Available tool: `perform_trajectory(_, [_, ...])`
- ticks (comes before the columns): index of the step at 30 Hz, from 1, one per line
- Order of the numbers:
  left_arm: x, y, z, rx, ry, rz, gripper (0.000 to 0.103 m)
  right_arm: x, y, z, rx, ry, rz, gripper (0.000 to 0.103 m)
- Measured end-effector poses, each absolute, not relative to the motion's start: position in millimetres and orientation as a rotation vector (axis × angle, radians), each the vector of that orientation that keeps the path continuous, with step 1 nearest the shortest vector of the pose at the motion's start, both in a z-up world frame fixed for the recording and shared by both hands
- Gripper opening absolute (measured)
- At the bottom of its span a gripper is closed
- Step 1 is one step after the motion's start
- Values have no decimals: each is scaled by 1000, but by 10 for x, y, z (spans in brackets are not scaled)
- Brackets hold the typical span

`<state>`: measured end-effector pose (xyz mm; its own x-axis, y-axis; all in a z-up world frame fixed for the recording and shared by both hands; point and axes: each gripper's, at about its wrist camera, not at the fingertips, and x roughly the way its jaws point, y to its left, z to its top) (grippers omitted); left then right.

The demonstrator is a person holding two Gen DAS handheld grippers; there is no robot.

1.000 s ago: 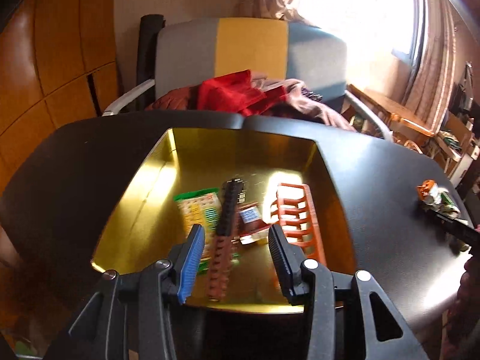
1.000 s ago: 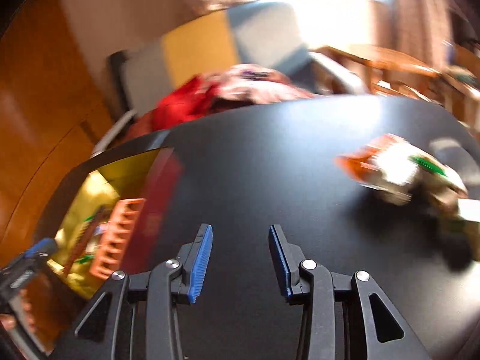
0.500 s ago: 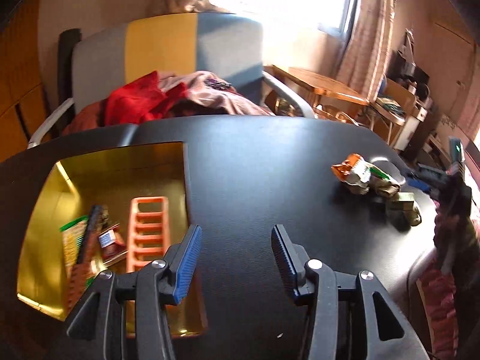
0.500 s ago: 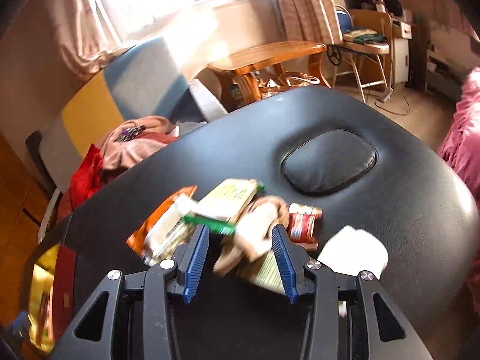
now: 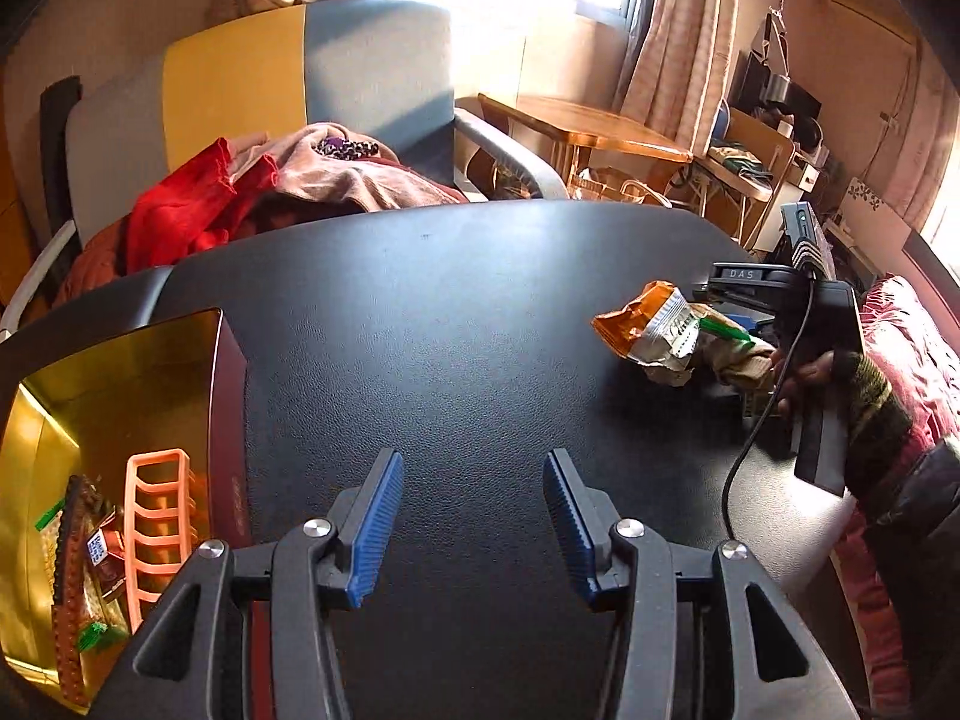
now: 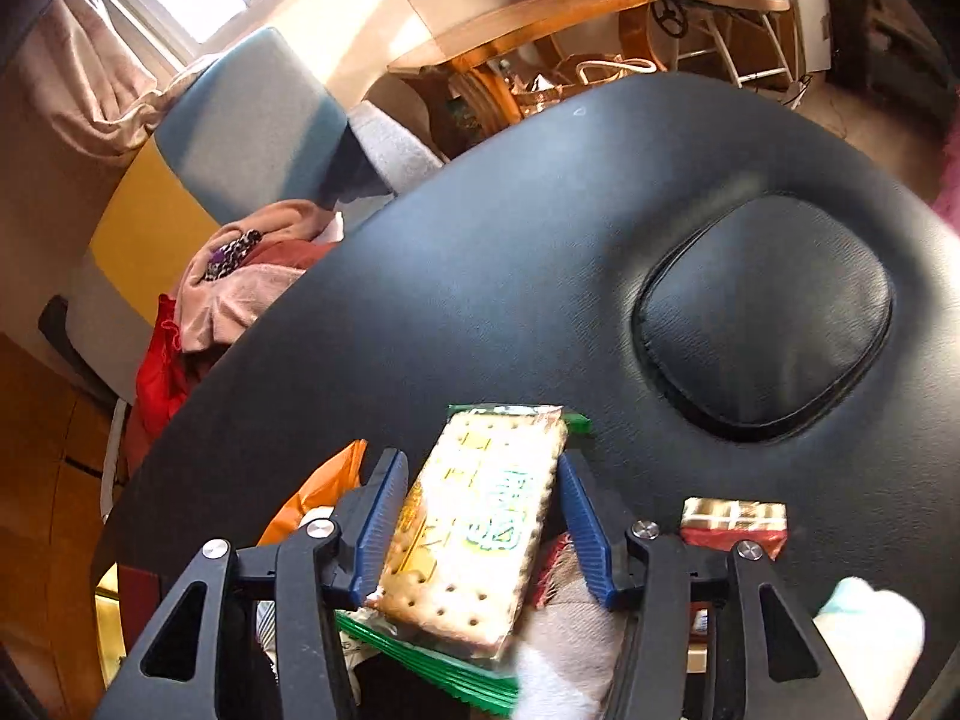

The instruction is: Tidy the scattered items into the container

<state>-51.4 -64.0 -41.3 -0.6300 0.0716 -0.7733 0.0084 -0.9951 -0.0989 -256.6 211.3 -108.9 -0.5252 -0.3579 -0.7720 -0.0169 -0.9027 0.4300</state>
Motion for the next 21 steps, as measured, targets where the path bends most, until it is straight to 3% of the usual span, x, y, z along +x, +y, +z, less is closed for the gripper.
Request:
perform_trajectory(11, [-454, -854, -483, -1374, -200, 2841, 49, -1842, 1233, -1144, 1266, -347, -2192, 57])
perform_trajectory(21, [-780, -794, -270, -1333, -246, 2776, 52, -1120, 1590, -1004, 1195, -401, -2283, 63])
